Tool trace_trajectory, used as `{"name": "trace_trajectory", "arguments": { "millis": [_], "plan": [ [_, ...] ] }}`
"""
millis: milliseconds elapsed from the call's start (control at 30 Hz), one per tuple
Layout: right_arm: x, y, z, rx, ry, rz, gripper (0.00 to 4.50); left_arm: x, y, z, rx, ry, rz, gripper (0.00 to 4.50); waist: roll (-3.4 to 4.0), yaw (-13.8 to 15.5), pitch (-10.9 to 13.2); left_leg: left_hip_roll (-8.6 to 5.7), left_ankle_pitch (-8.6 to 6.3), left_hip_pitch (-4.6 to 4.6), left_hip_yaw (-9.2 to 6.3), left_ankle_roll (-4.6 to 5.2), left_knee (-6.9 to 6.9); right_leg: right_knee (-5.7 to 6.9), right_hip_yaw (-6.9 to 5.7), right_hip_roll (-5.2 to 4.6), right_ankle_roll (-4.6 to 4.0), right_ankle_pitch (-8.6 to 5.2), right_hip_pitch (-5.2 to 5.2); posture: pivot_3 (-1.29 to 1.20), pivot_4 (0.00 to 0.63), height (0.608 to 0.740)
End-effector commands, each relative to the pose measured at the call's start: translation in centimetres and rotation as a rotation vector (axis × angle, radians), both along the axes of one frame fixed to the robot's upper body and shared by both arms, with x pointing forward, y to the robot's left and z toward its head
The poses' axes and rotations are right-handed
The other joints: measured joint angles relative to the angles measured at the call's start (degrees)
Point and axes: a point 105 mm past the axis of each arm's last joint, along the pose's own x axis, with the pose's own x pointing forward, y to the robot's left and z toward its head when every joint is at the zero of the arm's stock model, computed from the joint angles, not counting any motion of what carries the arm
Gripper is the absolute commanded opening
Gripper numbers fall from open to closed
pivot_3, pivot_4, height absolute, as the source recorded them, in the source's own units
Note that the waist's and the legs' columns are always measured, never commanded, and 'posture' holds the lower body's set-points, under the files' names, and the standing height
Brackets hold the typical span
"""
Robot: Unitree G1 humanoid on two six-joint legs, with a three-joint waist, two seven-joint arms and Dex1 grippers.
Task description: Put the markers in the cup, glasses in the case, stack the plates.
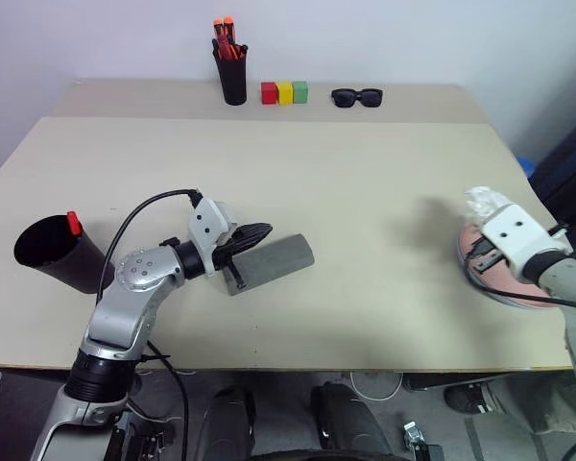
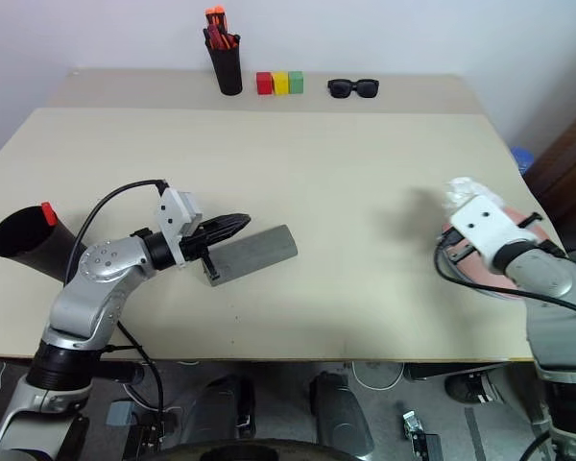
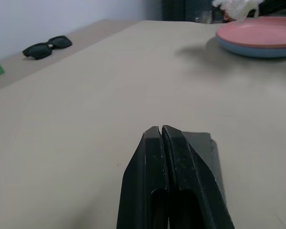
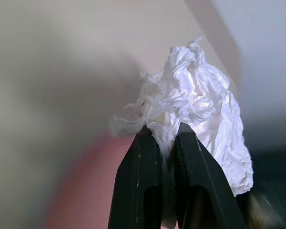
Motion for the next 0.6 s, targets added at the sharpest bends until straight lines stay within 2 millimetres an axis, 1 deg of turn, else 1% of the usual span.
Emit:
{"name": "trace_trajectory", "arguments": {
  "millis": [33, 67, 167, 233, 367, 400, 500, 600],
  "plan": [
    [-0.3, -1.5, 0.8, -0.010, -0.013, -0.058, 0.82, 0.3, 0.0, 1.0, -0.011, -0.057, 0.003, 0.00, 0.02, 0.05, -0.01, 0.00, 0.00, 0.00, 0.00, 0.00, 0.00, 0.00, 0.00, 0.00, 0.00, 0.00, 0.00, 0.00, 0.150, 0.722],
    [-0.3, -1.7, 0.8, -0.008, -0.008, -0.064, 1.19, 0.4, 0.2, 1.0, -0.012, -0.061, 0.012, 0.00, 0.02, 0.02, -0.01, 0.00, 0.00, 0.00, 0.00, 0.00, 0.00, 0.01, 0.00, 0.00, 0.00, 0.00, -0.01, 0.00, 0.150, 0.722],
    [-0.1, -1.6, 1.1, -0.009, -0.013, -0.058, 2.67, 0.7, 0.7, 1.0, -0.019, -0.068, 0.043, 0.00, 0.03, 0.01, -0.01, 0.00, 0.00, 0.00, 0.00, 0.00, -0.01, 0.01, 0.01, 0.01, 0.01, 0.01, -0.01, 0.00, 0.150, 0.722],
    [0.2, -1.1, 1.3, -0.005, -0.012, -0.031, 3.63, 0.7, 1.1, 0.8, -0.018, -0.069, 0.060, 0.00, 0.03, 0.01, -0.01, 0.00, 0.00, 0.00, 0.00, 0.00, -0.01, 0.01, 0.01, 0.00, 0.01, 0.01, -0.02, 0.00, 0.150, 0.722],
    [0.6, -0.3, 1.5, 0.010, -0.001, 0.037, 3.63, 0.6, 1.9, 0.6, -0.015, -0.075, 0.103, 0.00, 0.03, 0.05, -0.01, 0.00, 0.00, 0.00, -0.01, 0.00, -0.01, 0.01, 0.01, 0.01, 0.02, 0.01, -0.02, 0.00, 0.150, 0.722],
    [0.8, 0.3, 1.7, 0.038, -0.007, 0.068, 3.63, 0.7, 2.3, 0.5, -0.016, -0.076, 0.129, 0.00, 0.03, 0.04, -0.01, 0.01, 0.00, 0.00, 0.00, 0.00, -0.01, 0.01, 0.01, 0.01, 0.02, 0.01, -0.02, 0.00, 0.150, 0.722],
    [1.5, 4.6, 3.0, 0.203, -0.057, 0.294, 3.63, 1.6, 5.6, 0.0, 0.015, -0.100, 0.333, 0.00, 0.02, -0.29, 0.00, 0.00, 0.00, 0.00, 0.01, 0.00, -0.01, 0.01, 0.01, 0.00, 0.03, 0.01, -0.01, 0.00, 0.150, 0.722],
    [1.2, 7.6, 3.2, 0.336, -0.035, 0.444, 3.63, 1.8, 7.5, -0.2, 0.022, -0.107, 0.442, 0.00, 0.02, -0.63, 0.00, 0.04, 0.00, 0.07, -0.04, 0.00, -0.07, 0.06, -0.01, 0.05, 0.07, 0.04, 0.00, 0.00, 0.150, 0.722]
  ]
}}
